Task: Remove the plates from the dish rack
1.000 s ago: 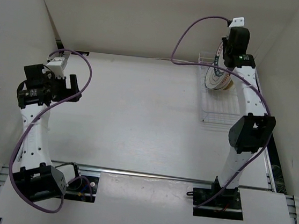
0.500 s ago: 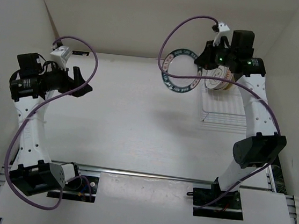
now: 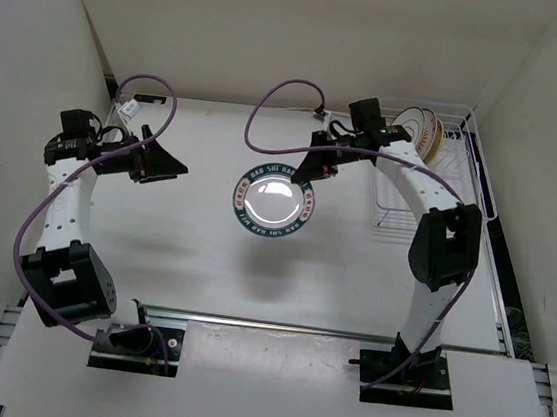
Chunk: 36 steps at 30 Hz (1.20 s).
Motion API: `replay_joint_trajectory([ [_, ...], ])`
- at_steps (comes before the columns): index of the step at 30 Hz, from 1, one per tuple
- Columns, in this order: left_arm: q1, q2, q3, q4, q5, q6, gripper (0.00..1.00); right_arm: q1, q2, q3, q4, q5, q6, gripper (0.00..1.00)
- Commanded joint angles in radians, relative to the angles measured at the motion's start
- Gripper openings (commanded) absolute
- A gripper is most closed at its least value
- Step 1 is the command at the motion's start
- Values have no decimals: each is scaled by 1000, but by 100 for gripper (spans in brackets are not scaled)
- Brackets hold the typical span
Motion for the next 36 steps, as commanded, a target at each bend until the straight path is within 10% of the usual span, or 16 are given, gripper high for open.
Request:
replay_joint_trajectory([
  [1,-24,12,-13,53,84,-56,95,35,34,99,94,-106,68,0],
  [16,-254,190,-32,53,-16,-45,96,133,223,278,205,-115,198,0],
  [20,-263,248,-1,53,-7,-36,60,144,234,287,238,-115,222,0],
  [24,-263,273,34,53,7,-36,51,144,234,288,248,-124,231,0],
  [27,-263,273,34,53,-20,-36,18,144,234,288,248,-124,231,0],
  [29,-263,273,34,53,-31,-36,11,144,234,288,236,-101,220,13],
  [31,-263,242,23,67,-54,-36,11,144,225,288,197,-52,187,55],
  [36,-263,128,-55,176,-436,-216,11,126,84,193,52,237,55,78],
])
